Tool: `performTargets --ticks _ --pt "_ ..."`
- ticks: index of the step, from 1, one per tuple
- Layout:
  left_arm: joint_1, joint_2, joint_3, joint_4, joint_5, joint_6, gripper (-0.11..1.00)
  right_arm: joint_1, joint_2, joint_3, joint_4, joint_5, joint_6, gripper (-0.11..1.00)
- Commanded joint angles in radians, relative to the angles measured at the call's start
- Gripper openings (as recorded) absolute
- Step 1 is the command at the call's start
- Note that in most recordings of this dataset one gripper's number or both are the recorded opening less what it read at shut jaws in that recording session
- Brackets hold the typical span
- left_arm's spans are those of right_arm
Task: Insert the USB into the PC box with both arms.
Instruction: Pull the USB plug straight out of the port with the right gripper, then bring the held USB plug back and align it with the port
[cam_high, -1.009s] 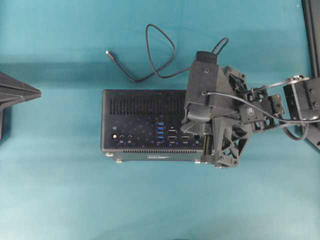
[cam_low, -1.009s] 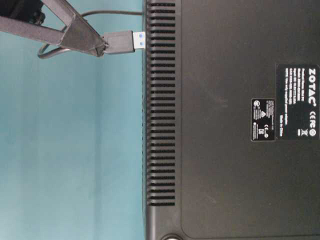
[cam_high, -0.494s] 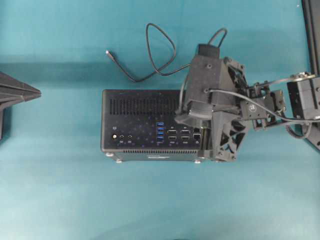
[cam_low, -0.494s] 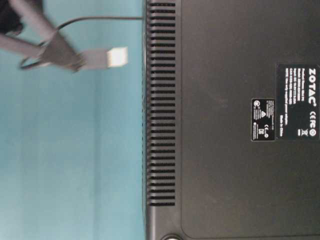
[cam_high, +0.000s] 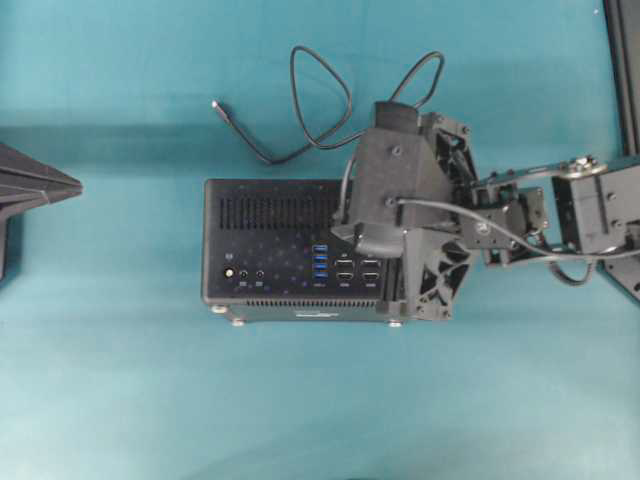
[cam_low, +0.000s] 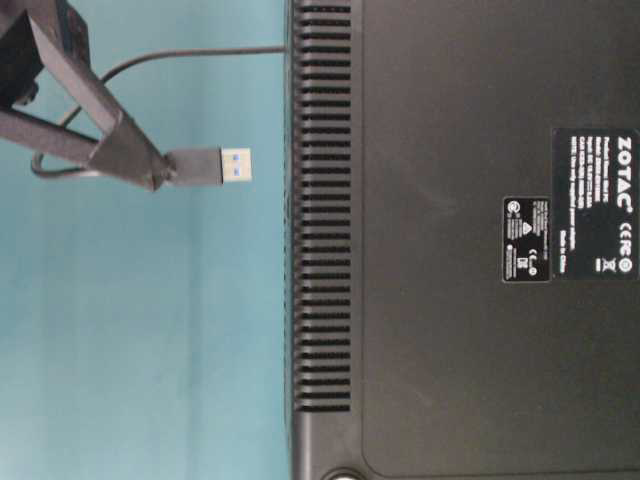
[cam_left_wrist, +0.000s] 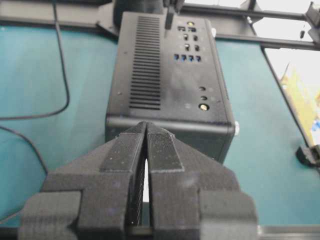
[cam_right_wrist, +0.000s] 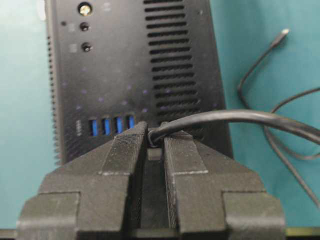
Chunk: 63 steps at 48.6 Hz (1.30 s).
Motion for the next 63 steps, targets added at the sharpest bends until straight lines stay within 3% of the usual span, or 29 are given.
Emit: performTargets --ticks 1,12,36,63 --pt "0.002 0.005 -0.014 0.003 -0.005 0.0 0.0 0.003 -0.008 -0.023 -0.009 -0.026 0.008 0.11" --pt "0.002 0.006 -0.012 0.002 -0.005 0.0 0.0 0.003 0.005 -0.003 -0.009 -0.091 0.009 0.11" --pt "0.002 -0.006 -0.011 0.002 -0.005 0.0 0.0 -0.006 0.006 0.043 -0.049 -0.106 0.011 0.11" --pt "0.0 -0.006 -0.006 0.002 -0.005 -0.002 0.0 -0.006 0.008 0.054 -0.048 -0.141 0.012 0.11"
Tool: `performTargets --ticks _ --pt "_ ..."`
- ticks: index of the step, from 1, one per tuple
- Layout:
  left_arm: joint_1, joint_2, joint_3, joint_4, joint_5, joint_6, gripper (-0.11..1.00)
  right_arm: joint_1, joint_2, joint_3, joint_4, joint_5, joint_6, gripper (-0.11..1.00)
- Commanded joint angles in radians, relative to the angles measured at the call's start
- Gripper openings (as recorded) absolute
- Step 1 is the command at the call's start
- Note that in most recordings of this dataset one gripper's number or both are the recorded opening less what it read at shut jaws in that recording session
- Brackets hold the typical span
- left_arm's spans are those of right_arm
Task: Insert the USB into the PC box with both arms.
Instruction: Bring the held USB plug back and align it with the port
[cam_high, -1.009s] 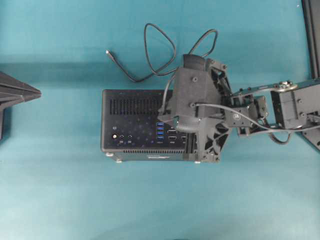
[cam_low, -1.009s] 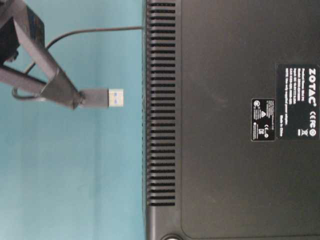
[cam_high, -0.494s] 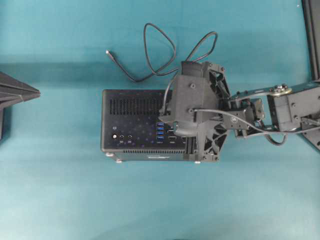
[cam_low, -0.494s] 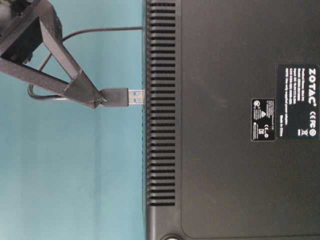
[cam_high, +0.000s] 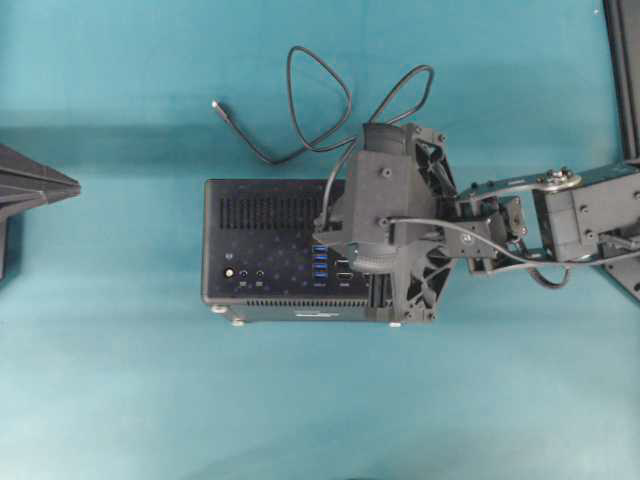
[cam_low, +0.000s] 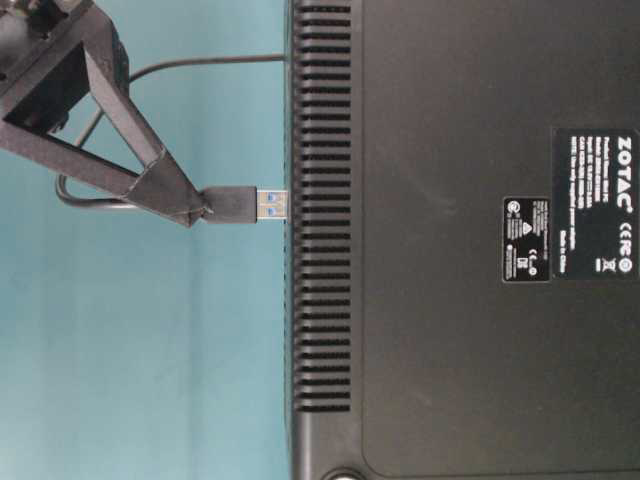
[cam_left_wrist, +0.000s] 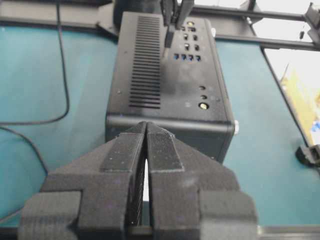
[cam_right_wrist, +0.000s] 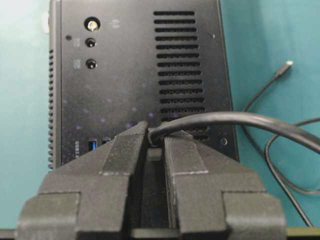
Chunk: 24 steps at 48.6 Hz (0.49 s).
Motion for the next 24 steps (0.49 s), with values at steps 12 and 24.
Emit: performTargets --ticks 12,24 --pt "0.002 0.006 -0.012 0.002 -0.006 -0.002 0.0 0.003 -0.011 -0.009 -0.002 -0.008 0.011 0.11" --pt "0.0 0.006 -0.011 0.002 -0.005 -0.003 0.0 0.009 -0.011 -0.009 0.003 -0.008 0.012 0.11"
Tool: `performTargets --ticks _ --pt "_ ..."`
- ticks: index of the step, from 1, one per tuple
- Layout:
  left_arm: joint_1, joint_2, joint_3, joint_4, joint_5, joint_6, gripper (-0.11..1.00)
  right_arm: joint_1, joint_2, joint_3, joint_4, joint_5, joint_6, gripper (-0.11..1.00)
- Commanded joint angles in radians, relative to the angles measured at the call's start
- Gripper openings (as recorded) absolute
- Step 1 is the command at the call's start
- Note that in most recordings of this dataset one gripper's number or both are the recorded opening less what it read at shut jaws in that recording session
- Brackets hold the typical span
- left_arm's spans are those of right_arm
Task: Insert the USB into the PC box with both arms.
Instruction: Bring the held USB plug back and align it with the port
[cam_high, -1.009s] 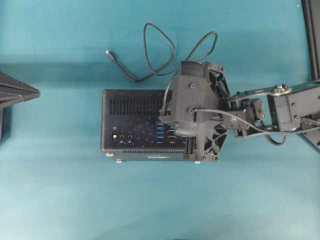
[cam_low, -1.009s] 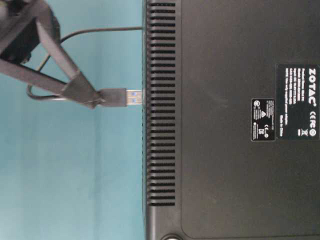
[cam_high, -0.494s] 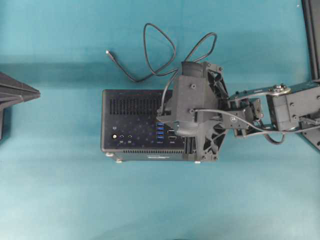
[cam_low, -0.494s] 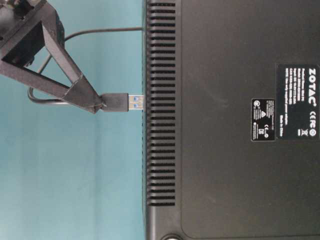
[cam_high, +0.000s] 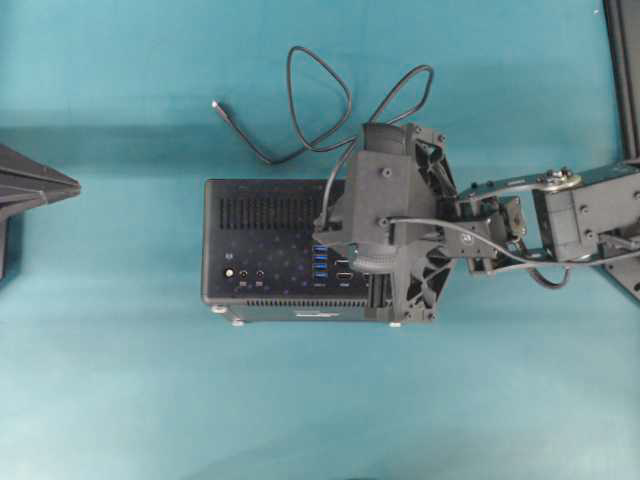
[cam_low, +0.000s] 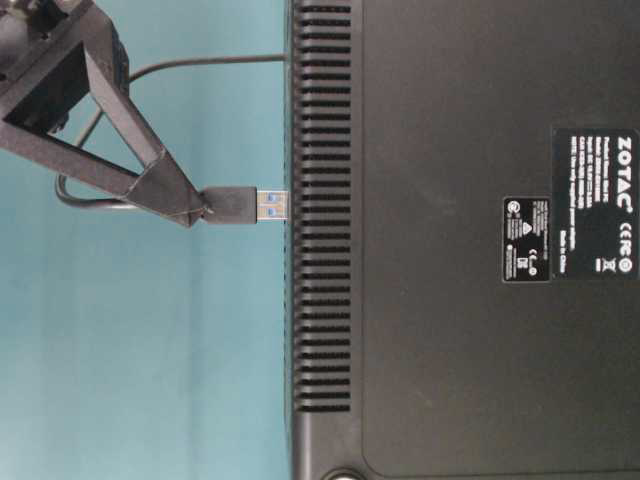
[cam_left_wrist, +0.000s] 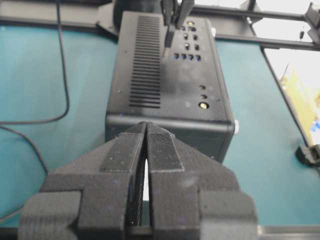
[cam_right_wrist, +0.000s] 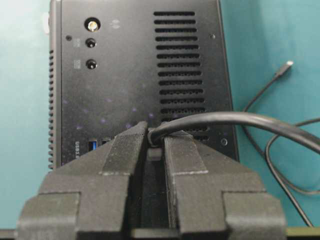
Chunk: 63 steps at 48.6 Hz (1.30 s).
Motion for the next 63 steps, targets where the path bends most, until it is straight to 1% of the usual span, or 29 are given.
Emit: performTargets --ticks 1,17,27,63 --pt "0.0 0.006 -0.011 0.002 -0.006 0.0 0.0 0.008 -0.011 -0.009 0.002 -0.006 0.012 0.11" --pt "0.002 0.006 -0.008 0.002 -0.005 -0.002 0.0 0.015 -0.003 -0.015 0.008 -0.008 0.012 0.11" --pt "0.0 0.006 -0.008 0.003 -0.005 -0.015 0.0 0.018 0.014 -0.023 0.009 -0.029 0.012 0.11" --pt "0.002 0.006 -0.005 0.002 -0.006 -0.021 0.0 0.026 0.005 -0.038 0.009 0.031 0.008 0.11"
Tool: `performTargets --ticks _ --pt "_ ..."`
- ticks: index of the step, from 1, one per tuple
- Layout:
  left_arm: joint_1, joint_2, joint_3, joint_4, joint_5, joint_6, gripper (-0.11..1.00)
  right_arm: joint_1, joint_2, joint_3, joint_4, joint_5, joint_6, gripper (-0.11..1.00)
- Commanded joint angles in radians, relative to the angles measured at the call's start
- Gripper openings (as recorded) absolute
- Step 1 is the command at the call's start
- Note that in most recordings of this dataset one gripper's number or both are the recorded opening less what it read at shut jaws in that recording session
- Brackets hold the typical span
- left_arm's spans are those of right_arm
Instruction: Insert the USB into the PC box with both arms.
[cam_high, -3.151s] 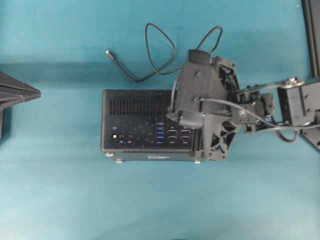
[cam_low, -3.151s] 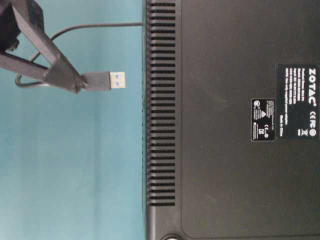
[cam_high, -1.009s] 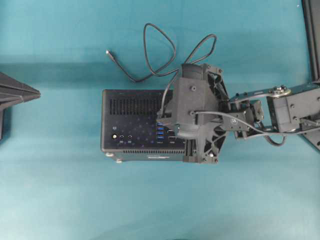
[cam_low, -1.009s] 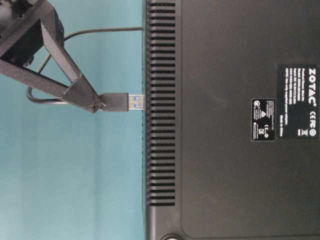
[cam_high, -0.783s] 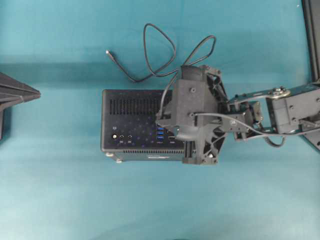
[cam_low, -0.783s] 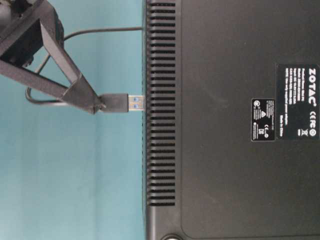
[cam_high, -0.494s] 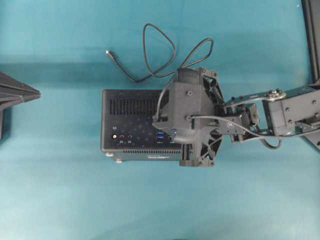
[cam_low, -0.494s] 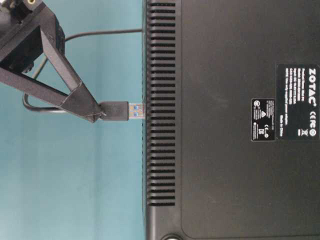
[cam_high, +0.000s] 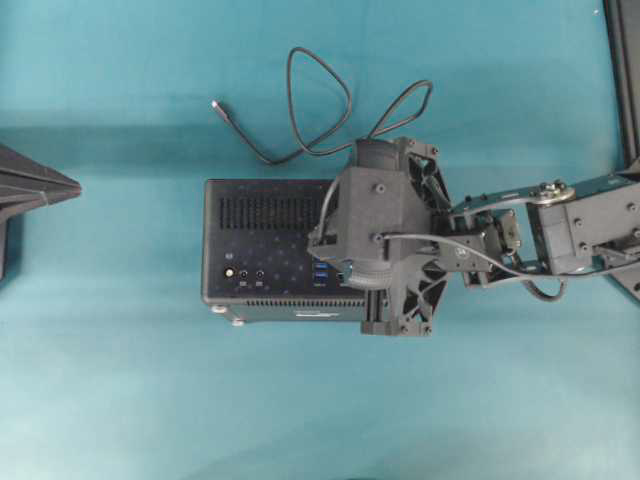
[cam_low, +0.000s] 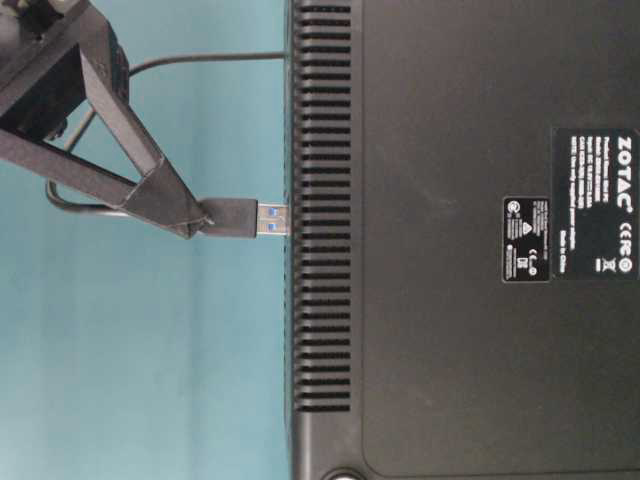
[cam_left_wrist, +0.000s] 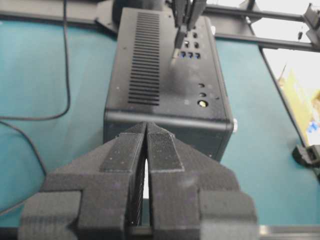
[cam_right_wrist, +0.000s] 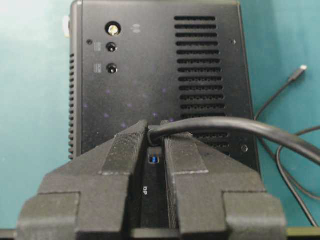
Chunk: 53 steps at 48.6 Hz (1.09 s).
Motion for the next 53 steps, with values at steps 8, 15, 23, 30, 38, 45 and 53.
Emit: performTargets --ticks 8,15,23,30,38,45,53 --pt "0.002 0.006 -0.006 0.002 -0.005 -0.002 0.0 0.008 -0.014 -0.025 0.002 0.026 0.008 0.11" --pt "0.002 0.006 -0.006 0.002 -0.006 -0.002 0.0 0.009 -0.012 -0.025 0.003 0.028 0.005 0.11" --pt "0.002 0.006 -0.008 0.002 -0.006 -0.002 0.0 0.012 -0.002 -0.025 0.003 0.028 0.005 0.11" --pt "0.002 0.006 -0.006 0.002 -0.006 -0.002 0.0 0.018 0.0 -0.026 0.003 0.028 0.005 0.11" --pt "0.0 0.005 -0.006 0.003 -0.006 -0.002 0.0 0.02 0.002 -0.029 0.009 0.029 0.005 0.11" --pt "0.002 0.005 -0.006 0.002 -0.006 -0.002 0.0 0.015 0.009 -0.029 0.008 0.028 0.002 0.11" --pt "0.002 0.005 -0.006 0.003 -0.006 -0.005 0.0 0.003 0.012 -0.037 0.009 0.029 0.0 0.11"
